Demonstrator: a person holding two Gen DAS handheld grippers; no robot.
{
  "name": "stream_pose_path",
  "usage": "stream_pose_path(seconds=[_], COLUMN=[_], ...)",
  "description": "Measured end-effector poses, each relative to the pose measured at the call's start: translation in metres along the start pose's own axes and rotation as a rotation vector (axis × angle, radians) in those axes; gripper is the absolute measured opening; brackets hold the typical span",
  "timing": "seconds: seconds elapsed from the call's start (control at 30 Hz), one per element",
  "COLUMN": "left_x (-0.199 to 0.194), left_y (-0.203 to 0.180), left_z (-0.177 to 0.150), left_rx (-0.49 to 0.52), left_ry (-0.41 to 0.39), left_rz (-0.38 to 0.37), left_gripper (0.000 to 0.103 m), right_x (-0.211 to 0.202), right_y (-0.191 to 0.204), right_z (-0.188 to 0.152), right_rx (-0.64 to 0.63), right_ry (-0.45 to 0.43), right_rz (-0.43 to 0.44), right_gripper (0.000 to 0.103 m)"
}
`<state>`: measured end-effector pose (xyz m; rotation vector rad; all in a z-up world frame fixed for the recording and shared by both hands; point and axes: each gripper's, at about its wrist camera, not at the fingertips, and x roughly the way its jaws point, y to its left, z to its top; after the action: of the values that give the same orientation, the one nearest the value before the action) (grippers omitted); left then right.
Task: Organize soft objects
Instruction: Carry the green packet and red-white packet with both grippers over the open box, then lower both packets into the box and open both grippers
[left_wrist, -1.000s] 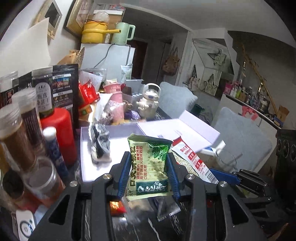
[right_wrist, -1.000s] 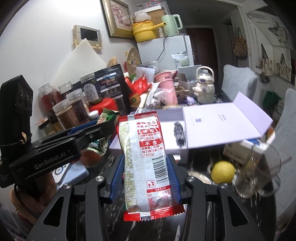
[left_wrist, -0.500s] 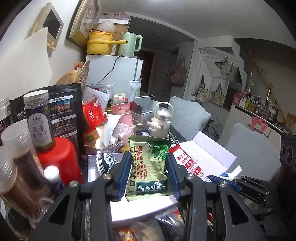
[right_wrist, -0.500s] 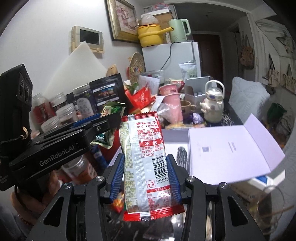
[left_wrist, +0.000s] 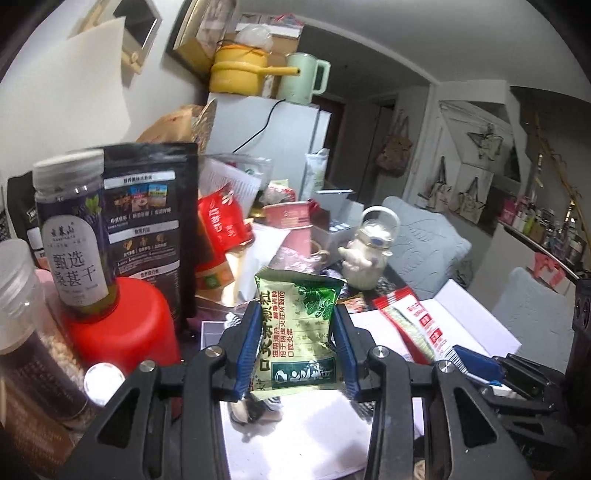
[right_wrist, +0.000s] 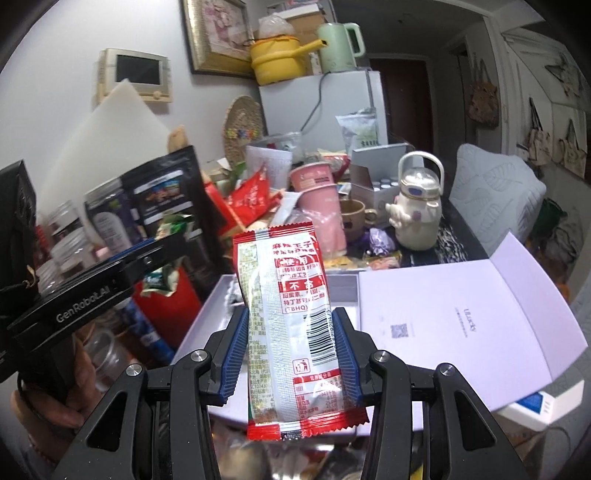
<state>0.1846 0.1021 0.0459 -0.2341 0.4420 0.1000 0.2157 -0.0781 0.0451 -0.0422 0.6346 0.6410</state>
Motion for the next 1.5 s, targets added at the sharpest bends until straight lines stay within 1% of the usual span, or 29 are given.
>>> stream_pose_path(seconds=[0.23, 0.47, 0.63, 0.93, 1.03, 1.17, 1.3, 1.4, 1.47, 1.5], left_x=[0.038, 0.072, 0.085, 0.107, 0.11, 0.111, 0.115, 0.123, 0.127, 0.126], left_y=[0.014, 0.021, 0.023, 0.026, 0.027, 0.028, 0.028, 0.029, 0.031, 0.032], left_z=[-0.01, -0.026, -0.034, -0.05, -0.053, -0.054, -0.054, -0.057, -0.059, -0.059], left_rx=[0.003, 0.005, 0.011, 0.016, 0.022, 0.025, 0.019, 0.004, -0.006, -0.01], left_ry=[0.085, 0.176, 0.217, 0.298, 0.305, 0.306, 0.326, 0.38, 0.417, 0.417], left_rz=[0.043, 0.035, 0.047, 0.063, 0.078, 0.083, 0.087, 0.083, 0.095, 0.095], left_gripper=[0.039, 0.039, 0.039, 0.039, 0.039, 0.039, 0.039, 0.041, 0.043, 0.043], right_x=[0.042, 0.075, 0.093, 0.111, 0.117, 0.121, 0.127, 0.125, 0.125, 0.125], right_y=[-0.015, -0.022, -0.027, -0.026, -0.026, -0.024, -0.026, -0.025, -0.024, -0.023], right_z=[0.004, -0.003, -0.011, -0.022, -0.026, -0.029, -0.032, -0.032, -0.033, -0.033], right_rx=[0.035, 0.031, 0.044, 0.037, 0.039, 0.029, 0.036, 0.025, 0.019, 0.012], right_ry=[0.057, 0.123, 0.171, 0.216, 0.237, 0.243, 0.265, 0.261, 0.261, 0.265], right_rz=[-0.008, -0.028, -0.032, -0.051, -0.049, -0.063, -0.071, -0.08, -0.089, -0.092], right_gripper=[0.045, 0.045, 0.045, 0.045, 0.045, 0.045, 0.045, 0.046, 0.046, 0.046])
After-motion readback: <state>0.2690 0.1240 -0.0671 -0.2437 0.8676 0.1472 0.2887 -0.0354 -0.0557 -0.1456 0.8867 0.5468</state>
